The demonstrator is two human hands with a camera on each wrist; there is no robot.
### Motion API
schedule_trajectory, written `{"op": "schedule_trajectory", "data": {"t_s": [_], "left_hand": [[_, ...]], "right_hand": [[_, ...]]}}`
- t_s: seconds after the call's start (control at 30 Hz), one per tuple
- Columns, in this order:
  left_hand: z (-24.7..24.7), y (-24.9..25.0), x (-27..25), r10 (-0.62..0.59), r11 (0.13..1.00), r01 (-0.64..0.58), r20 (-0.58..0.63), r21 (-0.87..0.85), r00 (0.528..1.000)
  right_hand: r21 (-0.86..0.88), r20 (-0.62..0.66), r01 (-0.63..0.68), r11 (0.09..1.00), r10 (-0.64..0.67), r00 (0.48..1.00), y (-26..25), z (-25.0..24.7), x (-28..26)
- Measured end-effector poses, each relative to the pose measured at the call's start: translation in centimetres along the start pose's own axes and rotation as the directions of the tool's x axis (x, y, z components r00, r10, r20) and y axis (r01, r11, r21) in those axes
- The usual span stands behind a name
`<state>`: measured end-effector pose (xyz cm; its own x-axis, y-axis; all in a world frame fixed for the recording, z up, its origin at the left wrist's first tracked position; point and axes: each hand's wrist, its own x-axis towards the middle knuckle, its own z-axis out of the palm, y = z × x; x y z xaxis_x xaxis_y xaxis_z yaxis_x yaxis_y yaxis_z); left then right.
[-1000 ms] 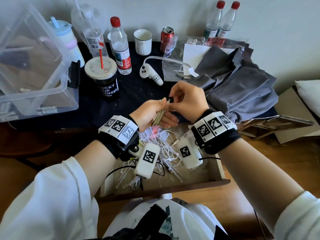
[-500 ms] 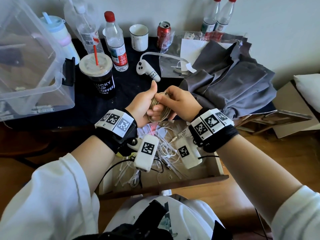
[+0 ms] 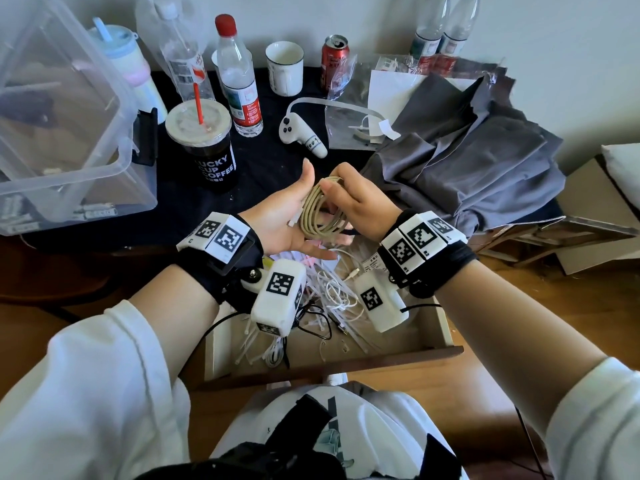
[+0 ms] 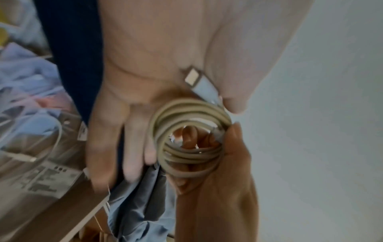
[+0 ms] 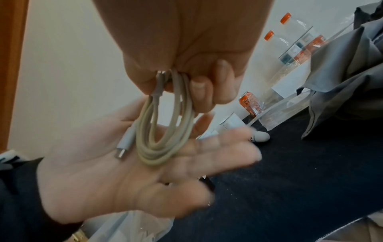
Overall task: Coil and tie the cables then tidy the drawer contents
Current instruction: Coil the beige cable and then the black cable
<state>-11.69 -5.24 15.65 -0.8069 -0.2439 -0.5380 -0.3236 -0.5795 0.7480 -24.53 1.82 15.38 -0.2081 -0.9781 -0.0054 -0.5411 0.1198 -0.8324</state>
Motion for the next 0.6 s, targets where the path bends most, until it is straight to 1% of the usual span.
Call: {"op": "schedule_trajectory", "data": {"t_s": [0.03, 0.1, 0.17, 0.27, 0.3, 0.37, 0.4, 0.43, 0.5, 0.57, 0.6], "left_hand": [[-0.1, -0.1, -0.1, 0.004, 1.000, -0.004, 0.030, 0.020, 1.000], [-0.2, -0.4, -0.3, 0.045, 0.994, -0.050, 0.051, 0.098, 0.998], [-0.4, -0.8, -0.4, 0.054, 0.991, -0.062, 0.073, 0.118, 0.996], [-0.5, -1.2, 0.1, 0.039, 0.976, -0.034, -0.020, 0.215, 0.999], [-0.2, -1.4, 0.2, 0.050, 0.964, -0.033, -0.058, 0.264, 0.997], [0.5, -1.8, 0.6, 0.100, 0.936, -0.047, -0.136, 0.348, 0.986], [0.8, -1.9, 0.8, 0.132, 0.917, -0.051, -0.180, 0.396, 0.975], [1.0, -2.1, 1.1, 0.162, 0.890, -0.045, -0.223, 0.455, 0.961], [1.3, -2.4, 1.7, 0.185, 0.842, -0.004, -0.282, 0.540, 0.941], [1.2, -2.9, 2.1, 0.172, 0.838, 0.026, -0.309, 0.545, 0.935], [1.0, -3.2, 2.1, 0.159, 0.853, 0.020, -0.297, 0.522, 0.942]], "right_hand": [[0.008, 0.007, 0.002, 1.000, -0.002, 1.000, 0.1, 0.1, 0.0], [0.042, 0.034, -0.009, 0.999, 0.007, 0.999, 0.2, 0.3, -0.1], [0.083, 0.074, -0.014, 0.996, 0.008, 0.997, 0.2, 0.6, -0.1], [0.055, 0.065, 0.016, 0.998, -0.020, 0.998, 0.3, 0.9, -0.1], [0.008, 0.061, -0.003, 1.000, 0.002, 0.998, 0.3, 1.0, 0.0], [-0.149, 0.040, -0.097, 0.984, 0.104, 0.994, 0.6, 1.3, 0.1], [-0.221, 0.012, -0.142, 0.965, 0.148, 0.989, 0.7, 1.5, 0.2], [-0.249, -0.014, -0.172, 0.953, 0.174, 0.985, 0.9, 1.6, 0.3], [-0.182, -0.030, -0.204, 0.962, 0.202, 0.979, 1.1, 1.9, 0.5], [-0.112, -0.020, -0.194, 0.975, 0.193, 0.981, 1.3, 2.2, 0.6], [-0.102, -0.016, -0.179, 0.979, 0.178, 0.984, 1.5, 2.3, 0.6]]}}
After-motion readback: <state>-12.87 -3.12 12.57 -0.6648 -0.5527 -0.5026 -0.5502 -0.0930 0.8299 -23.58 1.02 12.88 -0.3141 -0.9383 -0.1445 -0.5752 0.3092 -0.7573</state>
